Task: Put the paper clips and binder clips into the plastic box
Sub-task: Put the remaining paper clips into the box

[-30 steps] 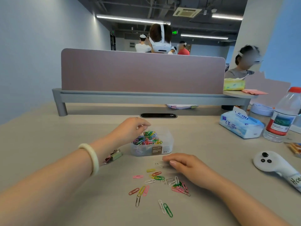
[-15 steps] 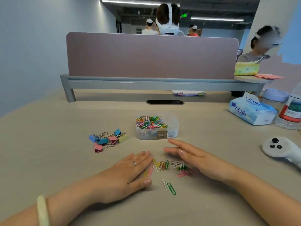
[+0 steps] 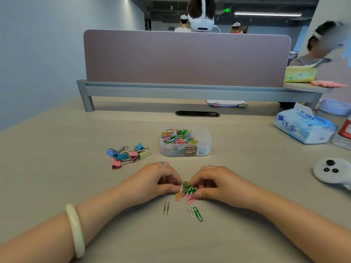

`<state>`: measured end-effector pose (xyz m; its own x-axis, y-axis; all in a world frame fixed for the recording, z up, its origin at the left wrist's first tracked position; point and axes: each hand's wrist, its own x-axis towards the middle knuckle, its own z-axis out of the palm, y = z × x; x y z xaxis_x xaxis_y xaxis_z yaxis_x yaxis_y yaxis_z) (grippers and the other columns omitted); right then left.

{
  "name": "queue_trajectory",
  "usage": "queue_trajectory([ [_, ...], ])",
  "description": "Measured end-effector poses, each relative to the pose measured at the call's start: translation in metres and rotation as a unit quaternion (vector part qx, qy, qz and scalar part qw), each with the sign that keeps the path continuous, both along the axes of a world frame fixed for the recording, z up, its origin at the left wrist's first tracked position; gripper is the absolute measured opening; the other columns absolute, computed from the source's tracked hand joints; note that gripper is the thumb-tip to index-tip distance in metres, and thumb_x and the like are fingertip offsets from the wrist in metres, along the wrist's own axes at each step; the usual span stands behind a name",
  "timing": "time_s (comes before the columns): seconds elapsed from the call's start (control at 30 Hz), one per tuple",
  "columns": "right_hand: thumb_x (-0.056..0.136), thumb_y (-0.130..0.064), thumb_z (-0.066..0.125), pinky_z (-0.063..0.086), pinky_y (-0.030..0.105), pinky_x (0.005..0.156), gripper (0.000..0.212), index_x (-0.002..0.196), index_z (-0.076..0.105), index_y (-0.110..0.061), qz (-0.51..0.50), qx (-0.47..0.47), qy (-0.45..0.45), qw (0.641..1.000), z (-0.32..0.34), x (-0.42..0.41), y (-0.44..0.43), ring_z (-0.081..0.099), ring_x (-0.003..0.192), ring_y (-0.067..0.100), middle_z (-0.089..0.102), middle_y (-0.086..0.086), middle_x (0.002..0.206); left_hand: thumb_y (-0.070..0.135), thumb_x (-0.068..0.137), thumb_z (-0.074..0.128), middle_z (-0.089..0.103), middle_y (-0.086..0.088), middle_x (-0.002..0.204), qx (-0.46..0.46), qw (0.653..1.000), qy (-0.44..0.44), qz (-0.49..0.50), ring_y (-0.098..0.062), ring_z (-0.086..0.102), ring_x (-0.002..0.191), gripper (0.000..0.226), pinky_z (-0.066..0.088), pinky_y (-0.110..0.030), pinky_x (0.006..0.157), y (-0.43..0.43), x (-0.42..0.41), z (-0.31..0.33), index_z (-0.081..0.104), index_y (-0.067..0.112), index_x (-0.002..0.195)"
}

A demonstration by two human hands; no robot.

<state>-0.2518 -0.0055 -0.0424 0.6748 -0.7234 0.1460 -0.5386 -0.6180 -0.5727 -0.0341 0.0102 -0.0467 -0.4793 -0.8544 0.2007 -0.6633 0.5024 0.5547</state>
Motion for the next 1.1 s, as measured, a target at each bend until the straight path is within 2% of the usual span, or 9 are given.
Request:
queue_trajectory([
  [0.07,0.078,-0.026,0.070,0.040,0.010,0.067,0.027,0.105,0.065,-0.027,-0.019,0.008,-0.020,1.000,0.004,-0.001,0.001,0.051,0.072,0.002,0.059,-0.006,0.082,0.028,0.076,0.071,0.063,0.004,0.085,0.006,0.999,0.043,0.014,-0.003,0.055,0.079,0.016,0.040,-0.008,0.066,0.002,0.006,0.004,0.067,0.031,0.091],
  [0.13,0.075,-0.033,0.072,0.040,0.011,0.069,0.042,0.115,0.058,-0.031,-0.039,0.026,-0.016,0.999,0.008,-0.011,0.005,0.049,0.072,0.002,0.053,-0.010,0.082,0.049,0.065,0.071,0.060,0.008,0.086,0.028,0.998,0.052,0.019,-0.003,0.054,0.080,0.032,0.040,-0.007,0.066,0.005,0.021,0.007,0.061,0.041,0.095],
  [0.2,0.067,-0.048,0.074,0.038,0.013,0.075,0.066,0.127,0.047,-0.036,-0.038,0.022,0.060,0.997,0.008,-0.017,0.011,0.047,0.078,0.001,0.048,-0.014,0.086,0.068,0.051,0.067,0.053,0.016,0.091,0.065,0.998,-0.004,0.012,0.002,0.049,0.086,0.061,0.038,-0.006,0.071,0.008,0.032,0.009,0.053,0.048,0.106],
  [0.33,0.058,-0.071,0.065,0.031,0.020,0.087,0.089,0.135,0.029,-0.042,-0.024,-0.076,0.172,0.982,0.004,-0.005,0.024,0.037,0.086,-0.002,0.038,-0.019,0.089,0.070,0.048,0.069,0.040,0.023,0.094,0.043,0.991,-0.123,-0.012,0.009,0.038,0.095,0.091,0.031,-0.005,0.083,0.007,0.027,0.002,0.038,0.042,0.129],
  [0.47,0.069,-0.064,0.062,0.030,0.022,0.081,0.067,0.128,0.045,-0.038,-0.045,-0.103,0.124,0.986,-0.005,0.008,0.016,0.040,0.088,0.002,0.040,-0.015,0.090,0.073,0.052,0.061,0.039,0.022,0.086,-0.004,0.996,-0.090,-0.010,0.005,0.041,0.087,0.085,0.033,-0.008,0.076,0.002,0.012,-0.003,0.047,0.035,0.126],
  [0.6,0.073,-0.048,0.068,0.034,0.016,0.071,0.042,0.112,0.062,-0.033,-0.034,-0.072,0.049,0.996,-0.008,0.010,0.012,0.043,0.076,-0.004,0.041,-0.018,0.081,0.048,0.066,0.074,0.043,0.017,0.081,-0.002,0.999,-0.035,-0.033,0.005,0.045,0.079,0.050,0.035,-0.006,0.066,0.003,0.006,-0.003,0.063,0.029,0.110],
  [0.7,0.076,-0.042,0.068,0.035,0.012,0.066,0.030,0.103,0.065,-0.028,-0.039,-0.079,0.029,0.996,-0.009,0.012,0.009,0.045,0.072,-0.003,0.045,-0.015,0.079,0.047,0.070,0.070,0.044,0.018,0.078,-0.025,0.998,-0.044,-0.033,0.003,0.045,0.076,0.038,0.035,-0.009,0.064,0.004,0.004,-0.002,0.065,0.030,0.103],
  [0.97,0.084,-0.036,0.061,0.033,0.013,0.060,0.023,0.097,0.060,-0.017,-0.044,-0.085,0.088,0.991,0.000,0.023,0.001,0.041,0.067,-0.004,0.041,-0.016,0.072,0.053,0.075,0.040,0.040,0.014,0.073,-0.142,0.981,-0.126,-0.030,-0.004,0.038,0.067,0.038,0.034,-0.024,0.062,-0.001,-0.001,-0.006,0.058,0.026,0.094],
  [1.1,0.088,-0.035,0.055,0.028,0.018,0.061,0.025,0.101,0.057,-0.015,-0.050,-0.110,0.111,0.986,-0.003,0.020,0.004,0.035,0.073,0.000,0.047,-0.009,0.085,0.047,0.072,0.030,0.057,0.004,0.086,-0.173,0.976,-0.130,-0.023,-0.016,0.054,0.080,0.042,0.037,-0.025,0.065,-0.007,-0.005,-0.009,0.057,0.024,0.096],
])
